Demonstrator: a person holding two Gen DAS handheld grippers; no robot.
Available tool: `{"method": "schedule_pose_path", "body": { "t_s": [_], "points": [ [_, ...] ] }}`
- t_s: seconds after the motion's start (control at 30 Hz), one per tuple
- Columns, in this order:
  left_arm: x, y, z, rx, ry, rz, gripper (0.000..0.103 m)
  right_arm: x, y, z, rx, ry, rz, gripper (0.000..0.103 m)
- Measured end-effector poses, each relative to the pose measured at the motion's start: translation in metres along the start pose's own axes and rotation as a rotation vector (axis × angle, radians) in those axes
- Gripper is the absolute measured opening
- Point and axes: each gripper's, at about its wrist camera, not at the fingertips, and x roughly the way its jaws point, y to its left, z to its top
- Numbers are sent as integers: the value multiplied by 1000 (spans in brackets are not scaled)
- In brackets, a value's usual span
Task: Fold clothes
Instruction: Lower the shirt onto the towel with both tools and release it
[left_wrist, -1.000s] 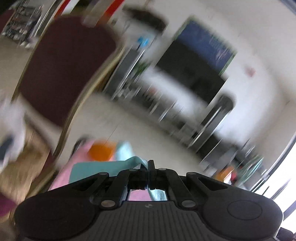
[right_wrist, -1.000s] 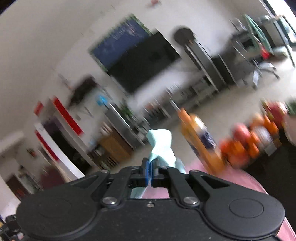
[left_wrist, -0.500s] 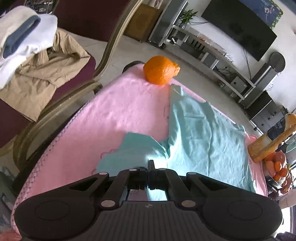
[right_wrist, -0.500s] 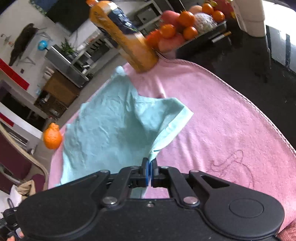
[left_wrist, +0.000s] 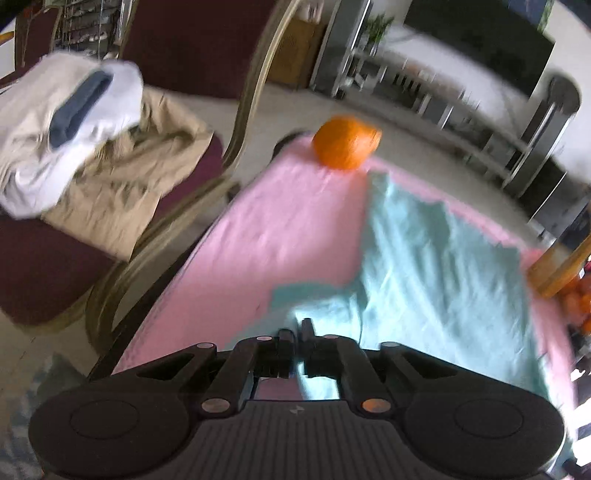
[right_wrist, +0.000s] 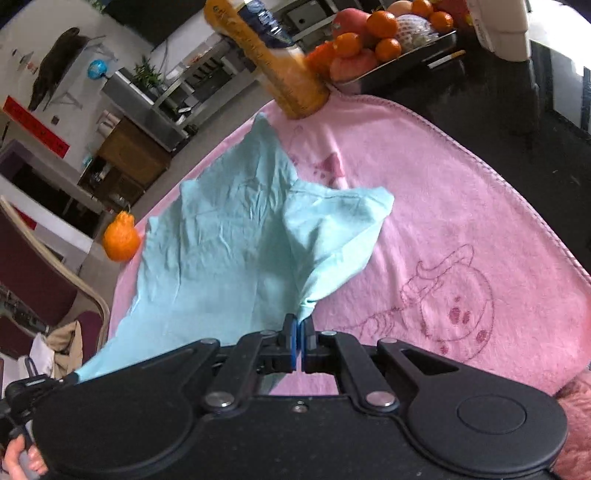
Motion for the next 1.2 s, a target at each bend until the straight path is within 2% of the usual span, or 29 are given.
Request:
{"method": "schedule_pose_path", "body": {
  "t_s": [0.03, 0.07, 0.1, 0.17, 0.27, 0.43, 0.57, 0.63, 0.7, 0.77, 0.83, 0.93, 0.97, 1.1, 1.17, 1.2],
  "points": [
    [0, 4, -3, -2, 14, 9, 14, 2, 0, 0, -24, -1, -8, 6],
    [-1, 9, -7, -1, 23, 18, 23, 1, -1, 0, -39, -2, -17, 10],
    [-7, 14, -10, 5, 19, 22, 30, -1, -2, -1, -54, -5, -24, 18],
    [-18, 22, -17, 25, 2, 21, 33, -11, -3, 0, -89, -32, -45, 25],
    [-31, 32, -30, 32, -6, 0, 34, -22, -8, 1, -121, -64, -66, 28],
    [-27, 43, -41, -20, 32, -42, 34, -16, -22, 3, -44, -38, -11, 30],
    [-7, 35, -36, -9, 89, -44, 41, -11, -21, 11, -2, -42, 12, 30],
    [7, 23, -32, 27, 127, -15, 41, -8, -18, 22, 5, -56, 6, 33],
    [12, 9, -31, 71, 130, -6, 34, -4, -17, 37, 7, -63, -35, 39],
    [9, -10, -33, 154, 99, -49, 28, 5, -19, 55, 9, -62, -85, 42],
    [4, -37, -40, 276, 79, -100, 27, 17, -25, 72, 16, -54, -132, 43],
    [18, -67, -53, 362, 122, -129, 27, 43, -40, 91, 46, -10, -144, 40],
    [23, -75, -58, 382, 141, -136, 24, 53, -44, 96, 45, 4, -152, 36],
    [44, -83, -68, 364, 206, -110, 19, 79, -47, 101, 36, 52, -189, 34],
    [45, -81, -68, 350, 204, -101, 20, 90, -45, 102, 25, 75, -220, 34],
    [45, -81, -68, 346, 197, -95, 20, 92, -41, 102, 3, 67, -234, 29]
  ]
}}
